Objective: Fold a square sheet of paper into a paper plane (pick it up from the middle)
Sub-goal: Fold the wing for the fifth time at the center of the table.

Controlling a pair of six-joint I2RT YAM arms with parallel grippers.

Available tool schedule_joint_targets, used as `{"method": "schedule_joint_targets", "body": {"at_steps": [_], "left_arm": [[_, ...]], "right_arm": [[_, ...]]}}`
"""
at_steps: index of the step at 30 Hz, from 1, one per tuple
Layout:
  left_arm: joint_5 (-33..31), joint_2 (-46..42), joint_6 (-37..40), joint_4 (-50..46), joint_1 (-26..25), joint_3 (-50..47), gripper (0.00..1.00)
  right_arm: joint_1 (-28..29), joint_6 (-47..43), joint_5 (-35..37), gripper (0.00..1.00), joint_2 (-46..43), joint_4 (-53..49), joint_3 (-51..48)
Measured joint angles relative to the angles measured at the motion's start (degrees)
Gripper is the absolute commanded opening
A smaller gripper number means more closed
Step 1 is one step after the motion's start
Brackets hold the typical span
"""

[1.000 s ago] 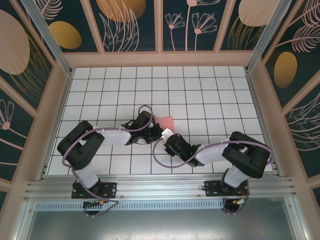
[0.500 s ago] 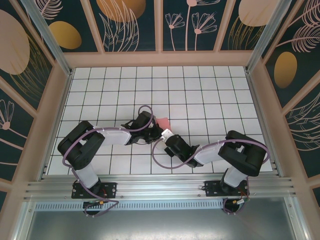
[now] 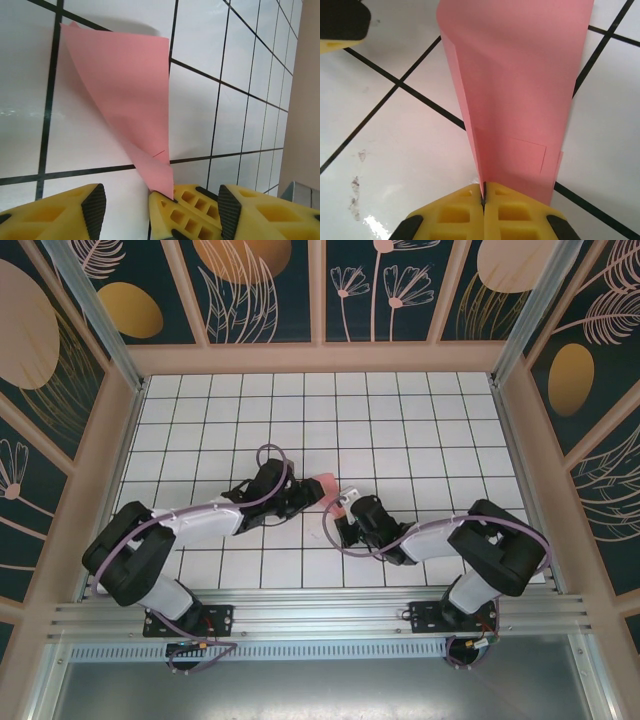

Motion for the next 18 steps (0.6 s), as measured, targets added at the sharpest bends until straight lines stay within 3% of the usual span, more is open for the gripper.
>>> {"method": "schedule_joint_targets", "body": {"at_steps": [11, 18], "left_arm": [[-1.2, -1.9, 0.1, 2.8, 0.0, -3.4, 0.58], [2.2, -0.5, 0.3, 8.2, 0.0, -3.4, 0.49]], "right_arm": [[-8.7, 11.3, -18.6, 0.0, -1.6, 6.1, -3.0], [-12.5, 17.3, -27.9, 0.0, 3.8, 8.2, -2.7]]}}
